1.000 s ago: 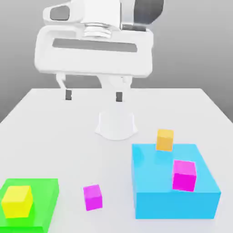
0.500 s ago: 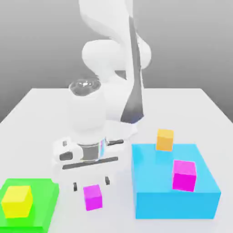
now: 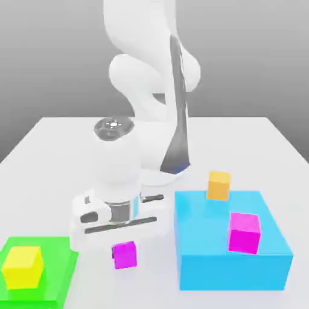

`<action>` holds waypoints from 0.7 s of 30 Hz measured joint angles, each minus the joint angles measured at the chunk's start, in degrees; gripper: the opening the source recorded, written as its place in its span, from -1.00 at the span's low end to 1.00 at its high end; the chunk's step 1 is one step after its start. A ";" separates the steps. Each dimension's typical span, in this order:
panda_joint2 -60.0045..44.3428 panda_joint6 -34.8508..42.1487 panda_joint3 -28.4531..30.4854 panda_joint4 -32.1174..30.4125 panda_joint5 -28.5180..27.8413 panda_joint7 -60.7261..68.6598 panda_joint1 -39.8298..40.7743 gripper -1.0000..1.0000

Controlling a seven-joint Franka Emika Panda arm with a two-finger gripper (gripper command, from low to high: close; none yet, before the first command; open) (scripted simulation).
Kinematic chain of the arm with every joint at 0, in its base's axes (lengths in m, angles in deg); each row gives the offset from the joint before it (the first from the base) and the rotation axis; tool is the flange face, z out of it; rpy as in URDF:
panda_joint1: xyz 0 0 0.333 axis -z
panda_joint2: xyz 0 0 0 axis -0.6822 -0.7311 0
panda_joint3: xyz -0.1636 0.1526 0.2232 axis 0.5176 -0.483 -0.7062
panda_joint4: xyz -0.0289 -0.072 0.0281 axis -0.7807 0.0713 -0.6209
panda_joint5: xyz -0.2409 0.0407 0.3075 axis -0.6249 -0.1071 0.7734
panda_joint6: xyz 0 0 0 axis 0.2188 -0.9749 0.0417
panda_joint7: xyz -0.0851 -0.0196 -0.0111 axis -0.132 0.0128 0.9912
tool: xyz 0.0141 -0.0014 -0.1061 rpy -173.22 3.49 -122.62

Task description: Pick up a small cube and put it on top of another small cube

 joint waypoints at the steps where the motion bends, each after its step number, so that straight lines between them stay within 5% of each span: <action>1: 2.08 1.56 -0.39 -0.52 -0.80 -0.20 -0.50 -1.00; 8: 16.63 12.01 -4.33 -4.60 -2.36 2.98 -8.42 -1.00; 21: 43.79 31.45 -11.08 -12.29 2.95 15.40 -26.06 -1.00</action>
